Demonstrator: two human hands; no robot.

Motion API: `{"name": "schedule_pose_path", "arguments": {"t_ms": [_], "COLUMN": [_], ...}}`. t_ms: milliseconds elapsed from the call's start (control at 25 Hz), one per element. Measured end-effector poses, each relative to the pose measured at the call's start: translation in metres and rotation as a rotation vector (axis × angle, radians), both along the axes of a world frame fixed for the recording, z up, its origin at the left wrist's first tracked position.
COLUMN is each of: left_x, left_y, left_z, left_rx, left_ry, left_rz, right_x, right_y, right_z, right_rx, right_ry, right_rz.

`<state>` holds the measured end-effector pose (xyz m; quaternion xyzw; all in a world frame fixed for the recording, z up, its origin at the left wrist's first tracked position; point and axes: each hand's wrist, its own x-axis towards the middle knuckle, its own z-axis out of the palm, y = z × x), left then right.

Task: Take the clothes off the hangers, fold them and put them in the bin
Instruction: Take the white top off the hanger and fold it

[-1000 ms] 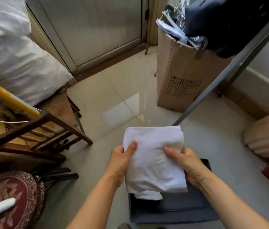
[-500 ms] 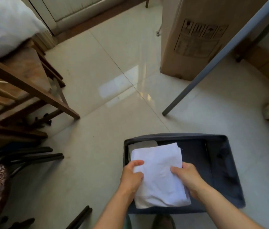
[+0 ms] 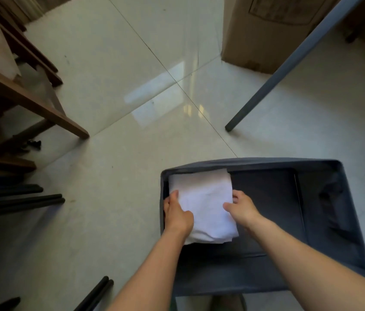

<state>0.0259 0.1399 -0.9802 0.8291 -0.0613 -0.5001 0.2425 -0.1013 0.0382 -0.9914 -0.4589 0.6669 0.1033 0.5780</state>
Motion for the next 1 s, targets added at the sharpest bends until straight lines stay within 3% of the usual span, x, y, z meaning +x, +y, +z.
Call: {"name": "schedule_pose_path", "arguments": {"t_ms": [120,280,480,1000], "left_x": [-0.001,0.005,0.012,0.039], "left_y": [-0.007,-0.010,-0.032,-0.043], "left_z": [-0.002,0.030,0.095,0.399], "left_rx": [0.080,0.038,-0.053,-0.394], "left_ry": [0.083,0.115,0.195,0.285], "left_rz": [-0.022,-0.037,0.125,0.345], "right_x": [0.003,0.001,0.016,0.040], "right_y": [0.004,0.013,0.009,-0.004], "right_z": [-0.001,0.029,0.102,0.415], "right_rx": [-0.016,-0.057,-0.115,-0.167], "right_ry": [0.077,0.063,-0.041,-0.408], "right_rz": [0.039,0.026,-0.028,-0.224]}}
